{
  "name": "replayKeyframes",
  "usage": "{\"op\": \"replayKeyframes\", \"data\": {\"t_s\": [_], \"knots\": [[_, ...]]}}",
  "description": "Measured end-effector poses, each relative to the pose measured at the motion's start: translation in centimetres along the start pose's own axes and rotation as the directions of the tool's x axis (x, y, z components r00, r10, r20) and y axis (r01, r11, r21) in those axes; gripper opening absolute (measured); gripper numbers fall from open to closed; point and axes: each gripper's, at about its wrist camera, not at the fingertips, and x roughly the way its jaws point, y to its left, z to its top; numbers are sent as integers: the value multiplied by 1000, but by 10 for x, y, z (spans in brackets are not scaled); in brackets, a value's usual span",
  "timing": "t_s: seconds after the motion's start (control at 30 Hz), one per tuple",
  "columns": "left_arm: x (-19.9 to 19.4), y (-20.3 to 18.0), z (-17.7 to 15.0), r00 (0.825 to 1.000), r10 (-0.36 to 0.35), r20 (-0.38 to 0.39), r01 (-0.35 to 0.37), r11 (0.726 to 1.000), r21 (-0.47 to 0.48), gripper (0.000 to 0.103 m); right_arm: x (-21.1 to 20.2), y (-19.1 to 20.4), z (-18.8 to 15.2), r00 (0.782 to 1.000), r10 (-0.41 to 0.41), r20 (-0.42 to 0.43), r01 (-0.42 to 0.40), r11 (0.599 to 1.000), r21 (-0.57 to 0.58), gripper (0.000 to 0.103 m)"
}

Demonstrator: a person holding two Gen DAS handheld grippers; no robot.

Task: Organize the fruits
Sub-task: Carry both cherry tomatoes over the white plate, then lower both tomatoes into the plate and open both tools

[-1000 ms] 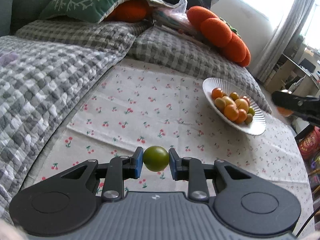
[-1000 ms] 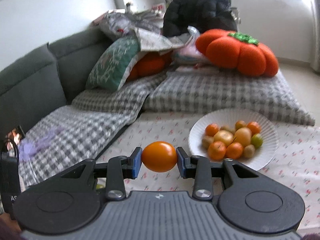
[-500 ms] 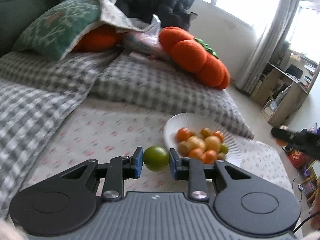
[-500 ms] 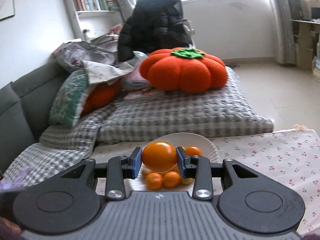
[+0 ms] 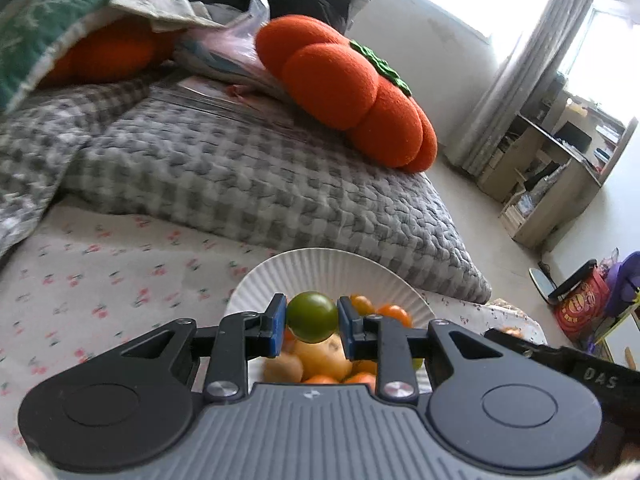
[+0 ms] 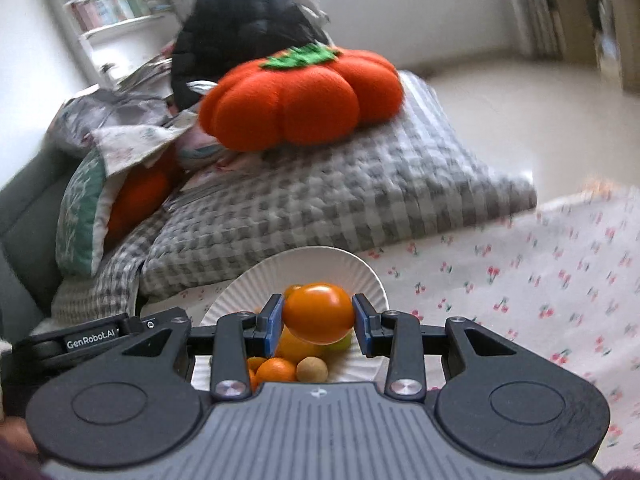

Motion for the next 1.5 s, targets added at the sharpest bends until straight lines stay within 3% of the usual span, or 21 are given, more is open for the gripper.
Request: {"op": "replayKeyframes", "data": {"t_s": [0.1, 0.23, 0.5, 0.63, 0.77, 0.97, 1.3, 1.5], "knots": [[19, -3, 7, 1000, -8, -7, 8, 1000, -1, 20, 9, 4, 1, 1000, 27, -5, -27, 1000, -7, 33], [40, 4, 15, 998, -67, -13, 66, 997, -40, 20, 21, 26, -2, 1000, 29, -2, -29, 984, -176, 33], [64, 8, 19, 995, -86, -53, 85, 996, -14, 20, 36, 58, -19, 999, 24, 31, -8, 888, -459, 33], [72, 7, 20, 993, -82, -79, 85, 996, 25, 20, 42, 75, -29, 999, 15, 36, 9, 819, -573, 33], [76, 8, 21, 992, -80, -97, 84, 996, 37, 20, 50, 87, -39, 999, 4, 35, 20, 762, -648, 33], [79, 7, 21, 993, -65, -101, 73, 994, 80, 20, 61, 97, -52, 999, -20, 34, 38, 713, -701, 33], [86, 4, 13, 992, -45, -120, 65, 983, 170, 21, 72, 94, -47, 999, -16, 37, 37, 738, -673, 33], [86, 4, 12, 990, -68, -125, 87, 984, 154, 21, 75, 91, -44, 999, -14, 29, 30, 749, -661, 33]]}}
